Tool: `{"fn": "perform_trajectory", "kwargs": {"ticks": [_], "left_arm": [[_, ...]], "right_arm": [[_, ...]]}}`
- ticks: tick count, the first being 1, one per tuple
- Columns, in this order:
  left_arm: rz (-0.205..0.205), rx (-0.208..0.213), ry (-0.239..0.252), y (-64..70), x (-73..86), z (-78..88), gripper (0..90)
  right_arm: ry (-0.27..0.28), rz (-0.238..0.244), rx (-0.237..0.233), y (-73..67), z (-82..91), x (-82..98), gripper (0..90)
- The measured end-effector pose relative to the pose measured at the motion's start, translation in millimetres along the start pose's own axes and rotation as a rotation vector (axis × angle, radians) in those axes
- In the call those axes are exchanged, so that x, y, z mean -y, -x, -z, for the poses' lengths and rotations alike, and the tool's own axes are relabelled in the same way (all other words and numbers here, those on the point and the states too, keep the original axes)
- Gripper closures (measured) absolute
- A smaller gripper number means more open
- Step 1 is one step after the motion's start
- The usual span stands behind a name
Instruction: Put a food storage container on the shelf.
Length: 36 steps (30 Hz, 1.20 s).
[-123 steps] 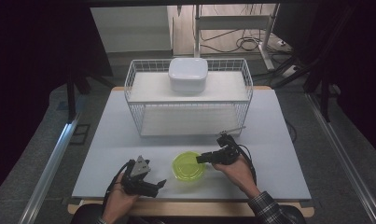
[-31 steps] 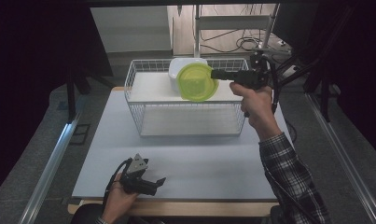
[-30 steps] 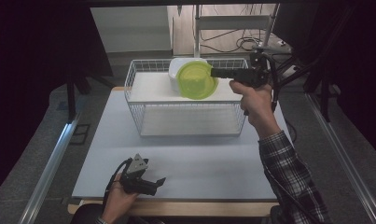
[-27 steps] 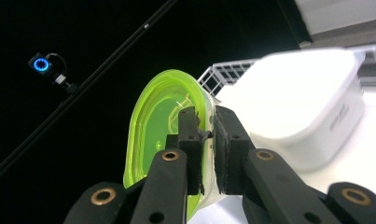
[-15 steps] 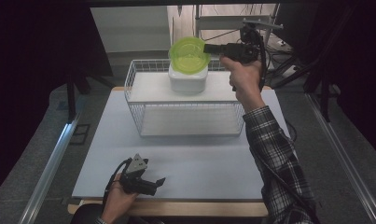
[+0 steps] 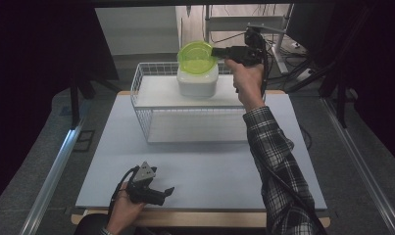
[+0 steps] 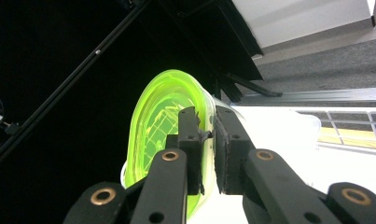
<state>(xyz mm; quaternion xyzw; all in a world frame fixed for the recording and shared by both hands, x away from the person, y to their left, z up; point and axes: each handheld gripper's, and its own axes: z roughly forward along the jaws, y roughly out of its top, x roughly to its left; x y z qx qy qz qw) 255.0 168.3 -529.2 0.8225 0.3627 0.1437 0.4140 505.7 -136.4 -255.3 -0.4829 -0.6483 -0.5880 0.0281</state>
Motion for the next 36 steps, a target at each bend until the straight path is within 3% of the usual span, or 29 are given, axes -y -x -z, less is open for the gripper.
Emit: {"fn": "perform_trajectory", "kwargs": {"ticks": [4,11,18,23,28,36], "left_arm": [[-0.001,0.002,-0.002,0.2,0.1,-0.4,3.2],[-0.003,0.003,-0.010,0.9,0.2,-1.9,3.2],[-0.003,0.003,-0.015,0.7,0.4,-2.5,3.2],[-0.004,0.004,-0.017,0.9,0.4,-2.8,3.2],[-0.003,0.004,-0.015,0.8,0.3,-2.7,3.2],[0.002,0.012,-0.004,0.7,-0.1,-1.8,3.2]], "right_arm": [[-0.006,-0.012,0.012,0.9,-3.2,-2.0,81.1],[-0.013,-0.007,0.107,-0.1,-6.3,-3.3,78.6],[-0.016,-0.018,0.145,1.4,-10.9,-5.6,73.2],[-0.016,-0.029,0.151,4.6,-13.5,-5.2,67.7],[-0.010,-0.027,0.134,6.3,-13.8,-5.1,55.8],[-0.007,0.056,0.075,5.8,-5.6,-3.9,34.1]]}}
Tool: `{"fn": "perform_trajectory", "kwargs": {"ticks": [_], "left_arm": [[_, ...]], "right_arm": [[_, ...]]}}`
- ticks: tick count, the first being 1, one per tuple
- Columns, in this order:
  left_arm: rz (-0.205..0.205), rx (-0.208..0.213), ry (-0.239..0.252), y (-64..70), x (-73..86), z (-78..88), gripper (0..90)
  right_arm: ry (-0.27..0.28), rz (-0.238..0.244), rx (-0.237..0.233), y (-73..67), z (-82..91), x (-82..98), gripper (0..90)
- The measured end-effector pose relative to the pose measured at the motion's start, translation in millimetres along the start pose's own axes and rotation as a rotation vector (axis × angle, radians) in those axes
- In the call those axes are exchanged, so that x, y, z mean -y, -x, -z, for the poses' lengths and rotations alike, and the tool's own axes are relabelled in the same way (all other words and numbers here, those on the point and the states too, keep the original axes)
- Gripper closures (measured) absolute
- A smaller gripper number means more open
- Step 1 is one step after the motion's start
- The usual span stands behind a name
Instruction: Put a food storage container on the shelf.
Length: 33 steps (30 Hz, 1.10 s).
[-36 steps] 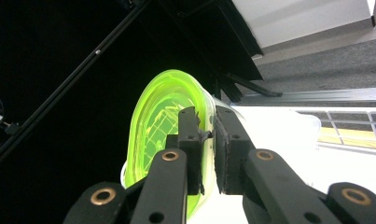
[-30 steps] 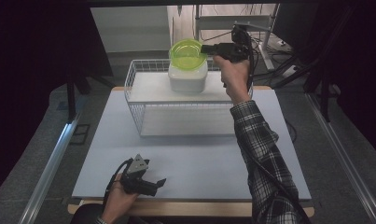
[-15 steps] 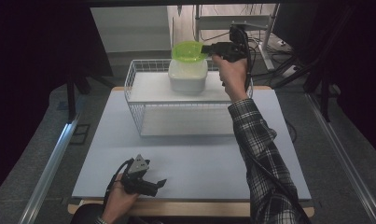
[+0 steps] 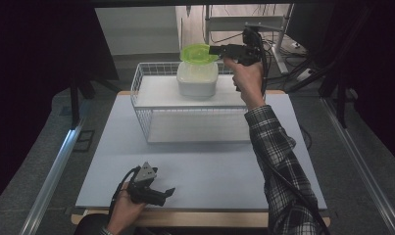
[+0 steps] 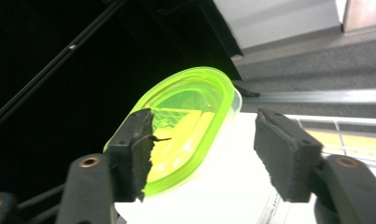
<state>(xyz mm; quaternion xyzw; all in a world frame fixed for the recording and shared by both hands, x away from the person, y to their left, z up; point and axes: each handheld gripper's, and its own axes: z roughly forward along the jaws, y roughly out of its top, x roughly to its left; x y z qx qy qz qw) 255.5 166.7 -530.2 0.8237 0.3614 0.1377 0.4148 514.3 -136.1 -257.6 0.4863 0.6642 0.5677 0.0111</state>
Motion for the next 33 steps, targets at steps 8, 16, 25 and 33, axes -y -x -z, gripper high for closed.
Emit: {"fn": "perform_trajectory", "kwargs": {"ticks": [8,16,25,33], "left_arm": [[0.025,0.030,0.012,-1.1,-1.0,1.4,3.2],[0.043,0.054,-0.001,-1.7,-1.8,1.9,3.8],[0.047,0.071,0.005,-1.6,-2.1,2.4,3.9],[0.037,0.085,0.043,-1.0,-1.5,2.5,2.4]], "right_arm": [[0.022,0.095,-0.022,3.9,13.5,10.5,22.7],[0.007,0.165,-0.034,2.3,18.9,27.1,15.1],[-0.013,0.233,-0.024,0.3,25.8,44.9,11.3],[-0.028,0.322,0.003,-2.5,29.3,60.5,8.2]]}}
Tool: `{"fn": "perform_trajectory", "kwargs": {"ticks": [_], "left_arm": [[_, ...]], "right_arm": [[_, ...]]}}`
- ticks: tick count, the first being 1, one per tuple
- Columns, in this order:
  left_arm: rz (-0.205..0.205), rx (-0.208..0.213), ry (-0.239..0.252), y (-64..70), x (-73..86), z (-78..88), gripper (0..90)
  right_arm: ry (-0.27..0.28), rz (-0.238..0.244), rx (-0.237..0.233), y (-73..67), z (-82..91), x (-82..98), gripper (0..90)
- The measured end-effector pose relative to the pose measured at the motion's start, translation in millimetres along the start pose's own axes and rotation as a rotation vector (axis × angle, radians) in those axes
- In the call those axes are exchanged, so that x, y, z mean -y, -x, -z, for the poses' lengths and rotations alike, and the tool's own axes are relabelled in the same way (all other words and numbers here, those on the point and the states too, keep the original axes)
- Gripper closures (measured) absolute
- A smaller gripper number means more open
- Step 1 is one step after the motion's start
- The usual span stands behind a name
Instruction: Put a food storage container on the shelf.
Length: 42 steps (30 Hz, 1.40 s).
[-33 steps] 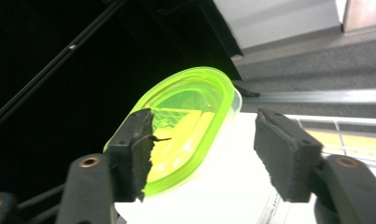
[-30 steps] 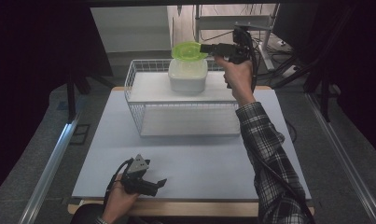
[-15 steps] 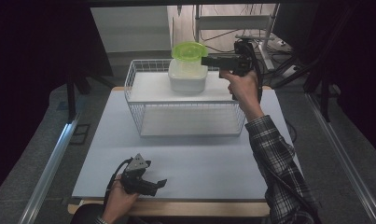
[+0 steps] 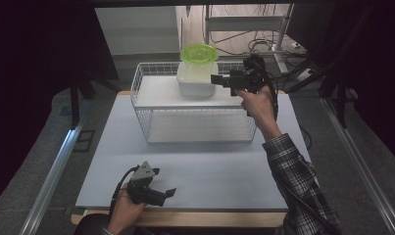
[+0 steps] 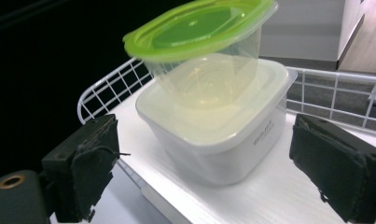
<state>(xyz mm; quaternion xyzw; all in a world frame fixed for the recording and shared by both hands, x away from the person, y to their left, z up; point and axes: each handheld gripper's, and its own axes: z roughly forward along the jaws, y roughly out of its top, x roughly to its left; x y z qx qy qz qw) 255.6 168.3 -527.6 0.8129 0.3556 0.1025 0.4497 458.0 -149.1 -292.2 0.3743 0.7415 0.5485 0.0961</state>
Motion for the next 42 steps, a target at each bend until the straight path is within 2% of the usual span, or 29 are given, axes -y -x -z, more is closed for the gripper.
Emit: {"fn": "perform_trajectory", "kwargs": {"ticks": [8,12,18,26,42], "left_arm": [[0.009,0.018,0.026,-1.0,0.1,1.0,1.3],[0.011,0.020,0.034,-1.4,0.2,0.9,0.6],[-0.002,0.007,0.020,-1.0,0.6,-0.3,0.5],[-0.010,-0.015,0.003,-1.7,1.1,-0.4,0.0],[-0.026,-0.021,-0.004,-0.7,1.3,-0.8,0.0]], "right_arm": [[-0.016,0.032,-0.014,-5.7,4.5,14.9,6.2],[-0.034,0.079,-0.016,-12.1,6.8,24.1,5.1],[-0.074,0.154,0.005,-20.4,10.1,42.4,3.7],[-0.079,0.219,0.043,-28.1,19.0,71.2,1.2],[-0.103,0.233,0.062,-32.1,33.7,132.2,0.0]]}}
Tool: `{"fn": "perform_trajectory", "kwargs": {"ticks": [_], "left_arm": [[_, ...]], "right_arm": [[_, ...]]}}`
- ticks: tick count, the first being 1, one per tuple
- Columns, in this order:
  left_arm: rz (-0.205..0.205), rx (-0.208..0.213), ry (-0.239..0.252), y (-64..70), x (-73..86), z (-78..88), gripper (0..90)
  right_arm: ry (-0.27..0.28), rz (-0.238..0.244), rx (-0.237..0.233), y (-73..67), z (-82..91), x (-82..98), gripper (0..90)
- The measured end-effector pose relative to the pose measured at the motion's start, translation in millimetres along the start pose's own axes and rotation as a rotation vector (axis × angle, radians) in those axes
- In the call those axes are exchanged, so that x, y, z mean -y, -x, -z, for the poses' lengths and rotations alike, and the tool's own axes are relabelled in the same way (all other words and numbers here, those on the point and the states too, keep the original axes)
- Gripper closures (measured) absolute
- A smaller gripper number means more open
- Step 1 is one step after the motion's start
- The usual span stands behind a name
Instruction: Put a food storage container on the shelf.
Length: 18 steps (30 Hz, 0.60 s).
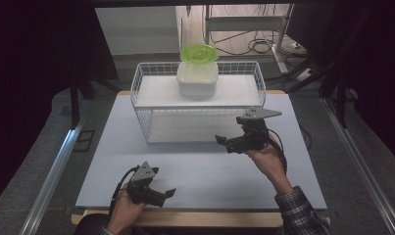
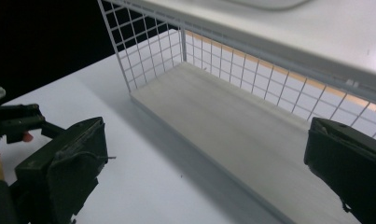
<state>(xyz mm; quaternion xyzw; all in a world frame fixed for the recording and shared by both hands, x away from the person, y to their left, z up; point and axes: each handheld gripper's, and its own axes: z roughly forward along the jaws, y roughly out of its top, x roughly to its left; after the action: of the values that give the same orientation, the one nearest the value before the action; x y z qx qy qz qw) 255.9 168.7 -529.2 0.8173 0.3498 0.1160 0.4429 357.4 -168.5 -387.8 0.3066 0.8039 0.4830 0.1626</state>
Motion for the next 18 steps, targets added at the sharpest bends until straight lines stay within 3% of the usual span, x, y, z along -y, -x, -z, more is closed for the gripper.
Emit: {"fn": "perform_trajectory", "kwargs": {"ticks": [18], "left_arm": [[-0.020,-0.007,-0.002,-0.1,0.0,1.1,0.0]], "right_arm": [[-0.012,-0.052,0.036,2.9,6.6,62.4,0.0]]}}
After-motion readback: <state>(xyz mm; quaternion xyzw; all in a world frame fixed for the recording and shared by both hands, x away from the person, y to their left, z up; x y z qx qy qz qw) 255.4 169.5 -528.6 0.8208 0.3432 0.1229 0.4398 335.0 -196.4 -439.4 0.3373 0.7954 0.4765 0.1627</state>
